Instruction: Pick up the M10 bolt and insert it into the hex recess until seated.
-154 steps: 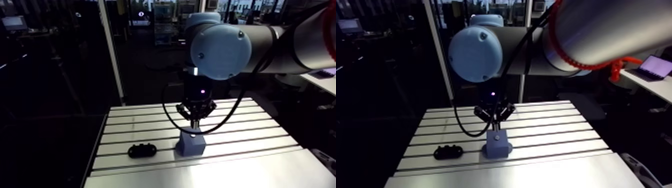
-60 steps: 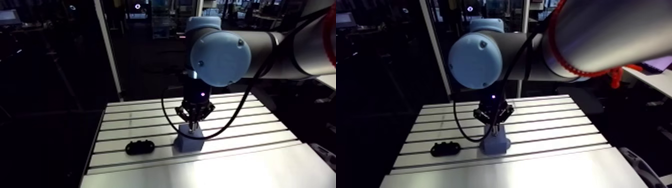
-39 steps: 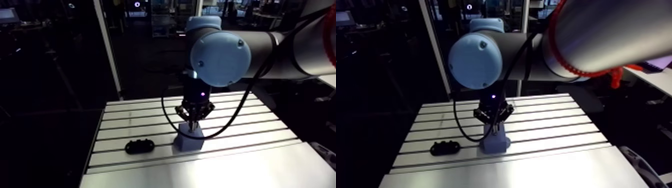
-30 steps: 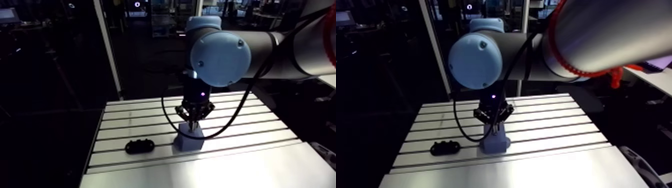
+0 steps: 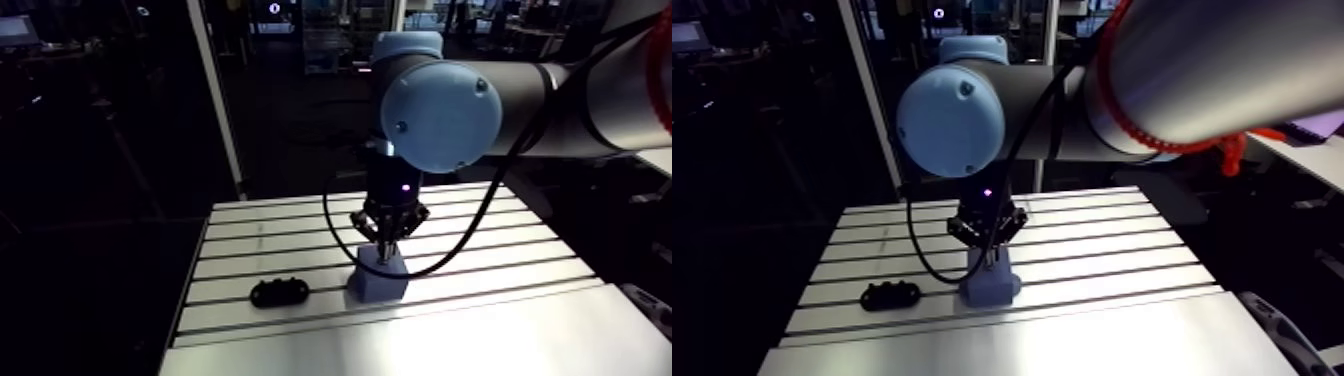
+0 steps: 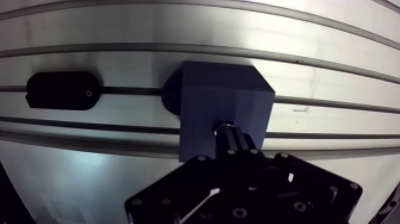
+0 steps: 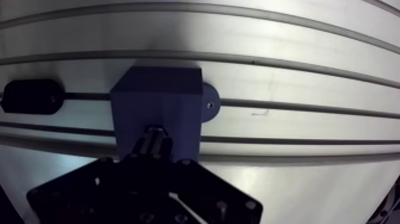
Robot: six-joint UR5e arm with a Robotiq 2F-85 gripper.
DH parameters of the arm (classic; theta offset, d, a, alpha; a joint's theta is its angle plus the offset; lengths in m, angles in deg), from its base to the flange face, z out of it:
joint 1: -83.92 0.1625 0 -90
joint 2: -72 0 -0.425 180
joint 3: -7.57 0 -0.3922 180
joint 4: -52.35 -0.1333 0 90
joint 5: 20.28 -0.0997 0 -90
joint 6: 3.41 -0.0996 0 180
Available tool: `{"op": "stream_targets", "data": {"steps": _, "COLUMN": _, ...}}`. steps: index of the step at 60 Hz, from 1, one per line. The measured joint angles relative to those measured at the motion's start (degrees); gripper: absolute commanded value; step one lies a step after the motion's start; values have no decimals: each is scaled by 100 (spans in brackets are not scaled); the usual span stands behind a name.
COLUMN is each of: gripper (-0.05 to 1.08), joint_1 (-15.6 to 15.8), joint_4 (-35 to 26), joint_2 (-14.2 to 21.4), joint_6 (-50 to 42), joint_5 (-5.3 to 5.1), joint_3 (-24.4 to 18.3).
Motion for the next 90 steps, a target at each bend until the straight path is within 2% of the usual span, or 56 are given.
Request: {"op": "stream_targets", "data": {"steps": 90, "gripper": 108, "joint_1": 3, "joint_4": 17, "joint_2": -43, "joint_6": 33, "joint_5": 5, "joint_3": 79}}
